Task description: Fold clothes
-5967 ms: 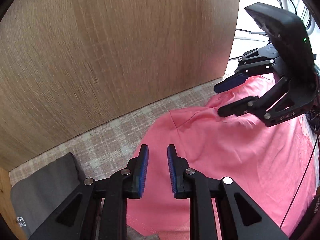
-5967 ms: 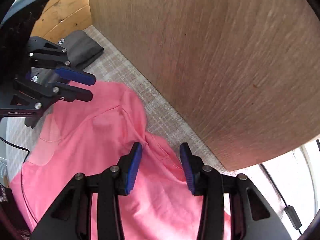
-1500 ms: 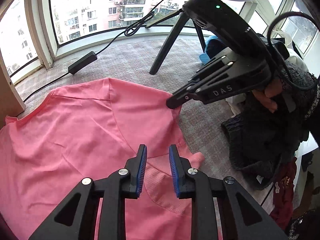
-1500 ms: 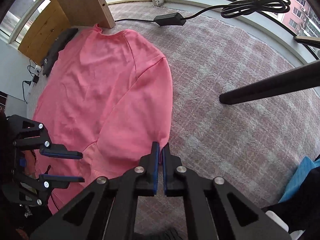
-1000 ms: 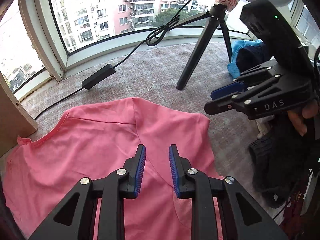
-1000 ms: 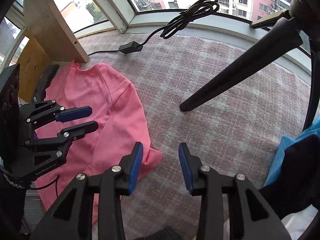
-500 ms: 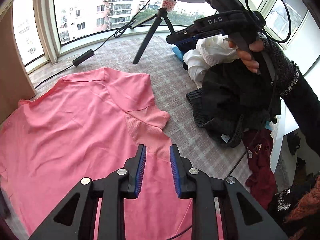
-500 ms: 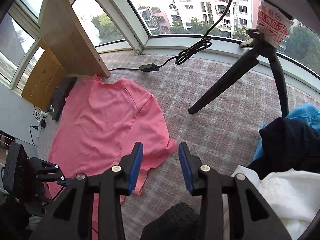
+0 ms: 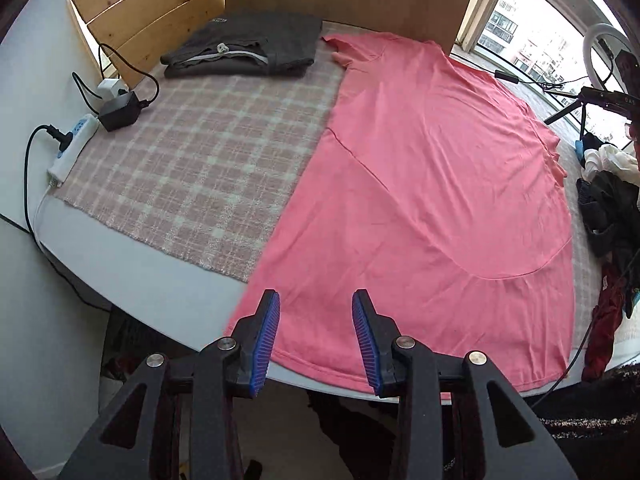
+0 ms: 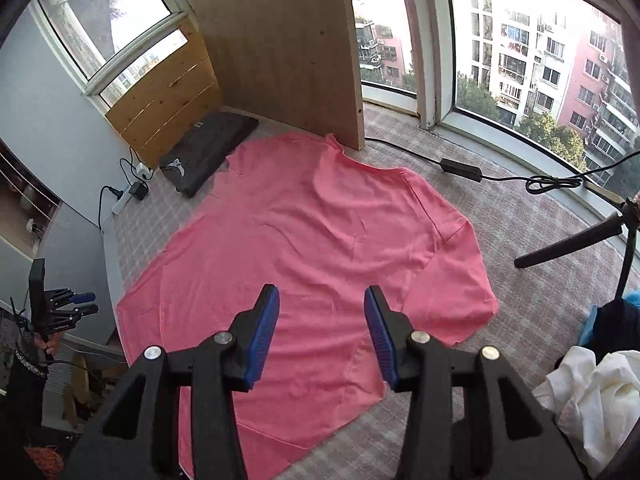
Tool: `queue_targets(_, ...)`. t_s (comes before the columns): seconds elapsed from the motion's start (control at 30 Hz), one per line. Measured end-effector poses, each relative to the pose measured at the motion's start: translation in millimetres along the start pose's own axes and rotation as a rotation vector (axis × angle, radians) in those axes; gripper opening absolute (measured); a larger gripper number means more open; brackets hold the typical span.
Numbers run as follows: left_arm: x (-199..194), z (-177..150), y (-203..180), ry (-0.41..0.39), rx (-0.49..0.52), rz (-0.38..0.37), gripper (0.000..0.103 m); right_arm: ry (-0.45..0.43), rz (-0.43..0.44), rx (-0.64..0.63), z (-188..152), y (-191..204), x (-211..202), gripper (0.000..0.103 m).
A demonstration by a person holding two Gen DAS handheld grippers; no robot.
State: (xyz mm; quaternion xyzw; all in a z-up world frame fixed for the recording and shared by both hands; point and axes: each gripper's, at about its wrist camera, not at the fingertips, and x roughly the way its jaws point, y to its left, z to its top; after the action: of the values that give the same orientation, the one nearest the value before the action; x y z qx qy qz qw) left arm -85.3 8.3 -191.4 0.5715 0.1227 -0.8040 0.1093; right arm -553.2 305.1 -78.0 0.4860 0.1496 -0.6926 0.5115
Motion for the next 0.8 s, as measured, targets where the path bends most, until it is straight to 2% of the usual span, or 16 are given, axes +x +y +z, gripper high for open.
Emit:
queue_targets(0.13,33.7,-7.6,30.1,0.035,0.036,0.0,0.036,0.057,0.02,-0.083,45.3,72.6,61.0,0.044)
queue_targets(0.27,62.1,-4.6,54.3,0.06,0.037,-0.084,0.036,0.1,0.016,-0.086,82.8,124.4,117.1,0.044)
queue_targets(0.37,70.1,-3.9,54.8,0.044,0.109,-0.121,0.035,0.127,0.021,-0.06,113.4,150.9,154.1,0.044)
queue_targets(0.4,71.1,-2.7,54.1,0.047,0.128,-0.148,0.034,0.132,0.007,-0.054,125.2,158.1,166.8,0.044)
queue_targets(0.43,71.3,-1.1,53.9,0.052,0.137,-0.18,0.026,0.136,-0.007,-0.052,137.1,164.9,179.6,0.044)
queue_targets(0.47,71.5,0.5,53.7,0.057,0.145,-0.212,0.002,0.141,-0.023,-0.055,149.5,171.9,194.2,0.045)
queue_targets(0.57,75.7,2.6,55.4,0.081,0.158,-0.263,0.0,0.163,-0.044,-0.034,184.5,186.3,243.3,0.051)
queue_targets(0.67,77.5,4.9,61.0,0.091,0.163,-0.309,0.0,0.219,-0.056,-0.031,210.7,199.4,298.5,0.051)
queue_targets(0.73,80.6,8.3,68.2,0.095,0.156,-0.338,0.0,0.279,-0.098,-0.07,218.0,210.2,332.2,0.051)
queue_targets(0.8,82.3,8.6,72.4,0.098,0.143,-0.369,0.0,0.322,-0.182,-0.115,222.6,217.4,359.1,0.051)
